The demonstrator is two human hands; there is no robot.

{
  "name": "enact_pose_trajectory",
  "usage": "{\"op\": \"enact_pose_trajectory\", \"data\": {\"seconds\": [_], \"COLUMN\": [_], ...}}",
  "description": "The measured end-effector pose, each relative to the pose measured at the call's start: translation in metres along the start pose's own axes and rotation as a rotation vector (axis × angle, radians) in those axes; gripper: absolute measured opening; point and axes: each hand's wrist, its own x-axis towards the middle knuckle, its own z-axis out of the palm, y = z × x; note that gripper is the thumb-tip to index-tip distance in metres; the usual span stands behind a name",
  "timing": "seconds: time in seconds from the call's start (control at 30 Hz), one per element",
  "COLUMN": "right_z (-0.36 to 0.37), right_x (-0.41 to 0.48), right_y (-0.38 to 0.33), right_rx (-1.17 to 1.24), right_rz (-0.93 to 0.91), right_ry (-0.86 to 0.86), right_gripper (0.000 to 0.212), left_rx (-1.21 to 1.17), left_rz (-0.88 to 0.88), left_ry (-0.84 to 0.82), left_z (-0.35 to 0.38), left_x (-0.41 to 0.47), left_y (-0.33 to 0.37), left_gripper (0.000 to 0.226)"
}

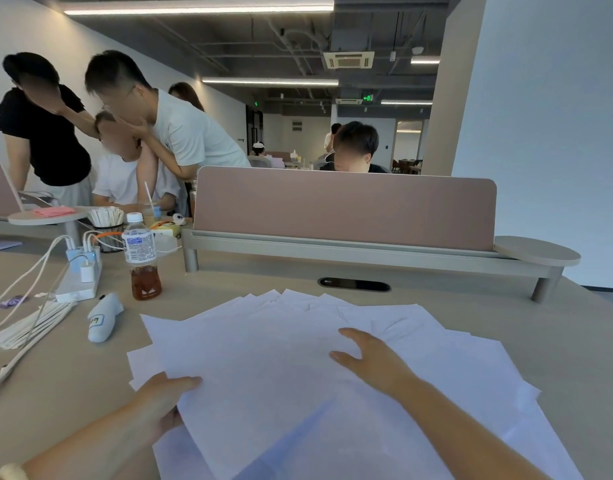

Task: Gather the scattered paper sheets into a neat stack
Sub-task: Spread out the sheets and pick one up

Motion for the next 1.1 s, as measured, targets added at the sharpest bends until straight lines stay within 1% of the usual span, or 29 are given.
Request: {"op": "enact_pose_trajectory", "data": {"seconds": [0.1,0.17,0.23,0.27,0.4,0.57,0.63,0.67,0.77,0.8,0.83,0.9,0.93,1.03,1.1], "right_z": [-0.001,0.007,0.015,0.019,0.027,0.028,0.019,0.01,-0.024,-0.032,-0.039,-0.044,-0.043,-0.04,-0.041], "right_x": [0.027,0.037,0.042,0.042,0.037,0.033,0.036,0.038,0.039,0.04,0.041,0.041,0.041,0.038,0.034], "right_y": [0.017,0.023,0.026,0.026,0.027,0.023,0.017,0.014,0.006,0.009,0.011,0.018,0.021,0.028,0.03], "right_rx": [-0.131,-0.168,-0.201,-0.197,-0.134,-0.057,0.079,0.197,0.633,0.706,0.723,0.65,0.587,0.399,0.34], "right_rz": [0.122,0.159,0.168,0.164,0.11,0.096,0.109,0.136,0.258,0.283,0.296,0.335,0.363,0.429,0.431], "right_ry": [-0.094,-0.139,-0.171,-0.156,-0.021,0.055,0.067,0.054,-0.07,-0.117,-0.165,-0.25,-0.279,-0.333,-0.372], "right_gripper": [0.087,0.092,0.092,0.09,0.079,0.074,0.072,0.069,0.052,0.045,0.038,0.021,0.018,0.029,0.029], "left_rx": [-0.001,0.008,0.023,0.03,0.056,0.071,0.07,0.071,0.08,0.083,0.089,0.097,0.1,0.124,0.143], "left_rz": [0.008,-0.011,-0.027,-0.031,-0.026,-0.019,-0.016,-0.018,-0.031,-0.033,-0.036,-0.04,-0.039,-0.03,-0.012], "left_ry": [-0.021,-0.054,-0.079,-0.089,-0.091,-0.117,-0.118,-0.119,-0.131,-0.135,-0.141,-0.163,-0.174,-0.195,-0.203], "left_z": [0.002,0.005,0.004,0.004,0.003,0.008,0.009,0.008,0.006,0.005,0.005,0.004,0.004,0.005,0.005], "left_x": [-0.003,-0.004,-0.003,-0.003,0.0,0.002,0.003,0.004,0.008,0.009,0.011,0.012,0.012,0.012,0.01], "left_y": [-0.005,-0.009,-0.011,-0.012,-0.014,-0.017,-0.017,-0.016,-0.017,-0.017,-0.017,-0.015,-0.014,-0.012,-0.011], "left_gripper": [0.023,0.021,0.02,0.019,0.015,0.013,0.014,0.014,0.018,0.02,0.02,0.023,0.025,0.041,0.044]}}
